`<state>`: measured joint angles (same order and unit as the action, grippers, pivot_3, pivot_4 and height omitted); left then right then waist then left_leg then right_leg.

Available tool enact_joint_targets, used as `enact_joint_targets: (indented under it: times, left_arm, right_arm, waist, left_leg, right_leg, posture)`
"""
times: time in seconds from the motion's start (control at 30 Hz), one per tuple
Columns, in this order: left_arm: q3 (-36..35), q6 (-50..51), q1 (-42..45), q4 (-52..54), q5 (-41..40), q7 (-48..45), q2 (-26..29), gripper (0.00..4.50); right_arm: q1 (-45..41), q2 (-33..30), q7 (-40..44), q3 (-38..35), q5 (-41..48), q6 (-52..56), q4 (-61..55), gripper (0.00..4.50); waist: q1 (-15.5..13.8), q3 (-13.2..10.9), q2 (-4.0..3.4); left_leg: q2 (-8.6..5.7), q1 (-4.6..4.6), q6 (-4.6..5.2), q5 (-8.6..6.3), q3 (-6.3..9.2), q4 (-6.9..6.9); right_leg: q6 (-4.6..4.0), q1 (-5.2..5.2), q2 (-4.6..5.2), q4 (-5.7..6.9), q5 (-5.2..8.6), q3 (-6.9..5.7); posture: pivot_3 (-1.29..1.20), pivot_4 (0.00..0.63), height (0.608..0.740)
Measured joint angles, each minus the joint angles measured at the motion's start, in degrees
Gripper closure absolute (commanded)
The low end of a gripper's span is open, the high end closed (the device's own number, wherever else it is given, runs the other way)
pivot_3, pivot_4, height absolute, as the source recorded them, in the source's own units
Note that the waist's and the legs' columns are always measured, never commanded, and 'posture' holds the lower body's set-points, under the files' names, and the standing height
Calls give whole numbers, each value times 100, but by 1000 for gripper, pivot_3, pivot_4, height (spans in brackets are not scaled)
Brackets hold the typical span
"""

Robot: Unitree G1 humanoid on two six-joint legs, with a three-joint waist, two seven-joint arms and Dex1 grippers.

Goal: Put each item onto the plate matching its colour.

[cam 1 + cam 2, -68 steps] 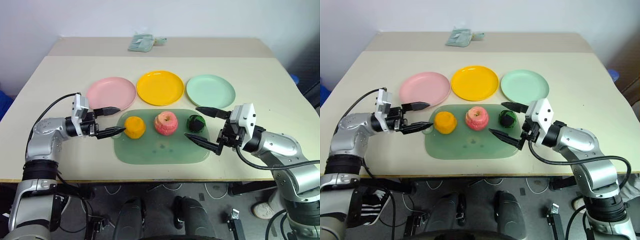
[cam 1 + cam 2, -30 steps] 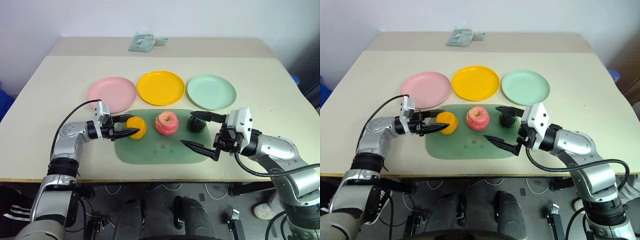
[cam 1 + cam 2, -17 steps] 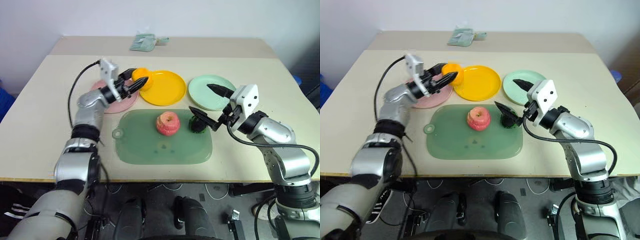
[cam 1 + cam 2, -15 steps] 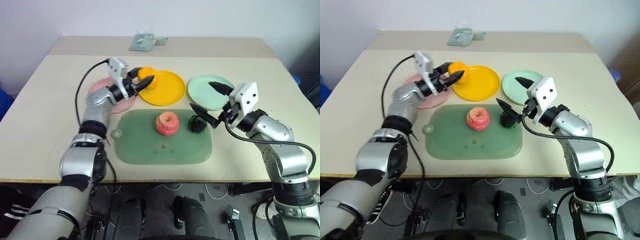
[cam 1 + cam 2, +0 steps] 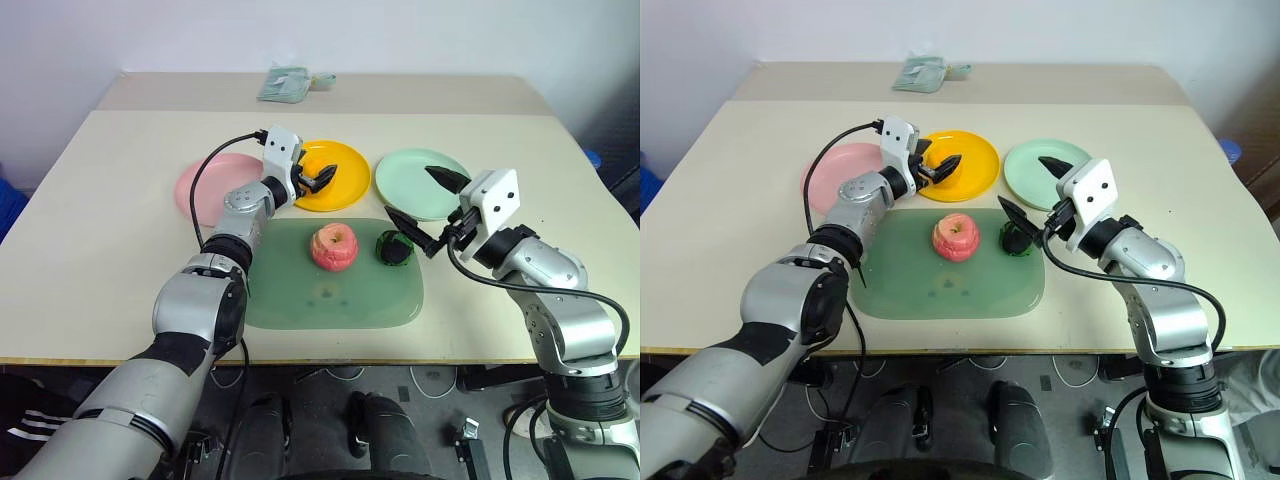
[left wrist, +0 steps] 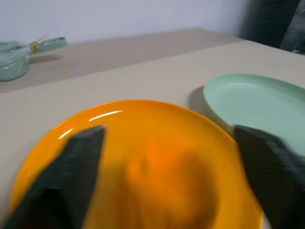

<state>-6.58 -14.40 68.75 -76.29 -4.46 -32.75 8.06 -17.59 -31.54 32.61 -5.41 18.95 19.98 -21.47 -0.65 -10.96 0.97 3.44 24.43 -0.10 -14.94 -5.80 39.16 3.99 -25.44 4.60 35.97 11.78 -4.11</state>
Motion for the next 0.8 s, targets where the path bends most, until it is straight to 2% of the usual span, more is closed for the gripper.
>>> enact_joint_targets:
  times: [0.13, 0.23, 0.3, 0.4, 0.5, 0.63, 0.7, 0.8]
  left_arm:
    - [-207, -102, 3, 1, -32, -333, -21, 68]
    - [-496, -36, 43, 37, -384, -1261, -9, 68]
    - [-662, 225, 74, 221, -726, -2293, 78, 68]
    - [-897, 946, 58, 680, -1325, -4187, 502, 68]
    - [-836, 1789, -398, 1573, -1799, -5394, 801, 68]
    - [67, 2148, -1544, 2406, -1868, -5896, 918, 68]
    - [345, 2140, -1672, 2477, -1861, -5944, 884, 68]
    - [381, 1873, -1548, 2535, -1853, -5952, 865, 68]
  right_arm:
    - [37, 0, -5, -23, 35, 44, -70, 0]
    - [37, 0, 8, -26, 53, 45, -75, 0]
    - [36, 0, 71, -29, 151, 51, -84, 0]
    - [125, -42, 268, -99, 402, 102, -157, 0]
    - [257, -158, 563, -193, 727, 207, -291, 0]
    - [619, -519, 1101, -269, 1179, 349, -562, 0]
    - [851, -719, 1351, -407, 1313, 347, -616, 0]
    - [1101, -971, 1616, -563, 1397, 340, -656, 0]
  waist:
    - [0, 0, 0]
    - [4, 0, 0]
    - [8, 0, 0]
    - [60, 0, -1]
    - [112, 6, -10]
    - [93, 0, -1]
    - [37, -2, 3]
    - [-5, -1, 4]
  left_leg:
    - [0, 0, 0, 0, 0, 0]
    - [0, 0, 0, 0, 0, 0]
    - [0, 0, 0, 0, 0, 0]
    - [4, -1, 0, 0, 0, -1]
    - [3, -7, 1, -1, 2, -2]
    - [2, -2, 1, -1, 9, 6]
    - [2, 2, 2, -1, 9, 13]
    - [1, -1, 2, -1, 8, 13]
  right_leg:
    - [0, 0, 0, 0, 0, 0]
    - [-1, 0, 0, 0, 0, 0]
    - [-2, 0, 0, 0, 1, 0]
    - [-3, -1, -3, 2, 1, 0]
    - [-3, 6, -1, 6, 1, 1]
    - [-2, 8, 0, 6, 1, 0]
    - [-3, 5, 0, 4, 1, 0]
    - [-11, 7, 1, 2, 6, 1]
  posture:
    - [0, 150, 740]
    - [0, 150, 740]
    - [0, 150, 740]
    - [0, 150, 740]
    - [0, 150, 740]
    - [0, 150, 740]
    - [0, 150, 740]
    - [0, 150, 740]
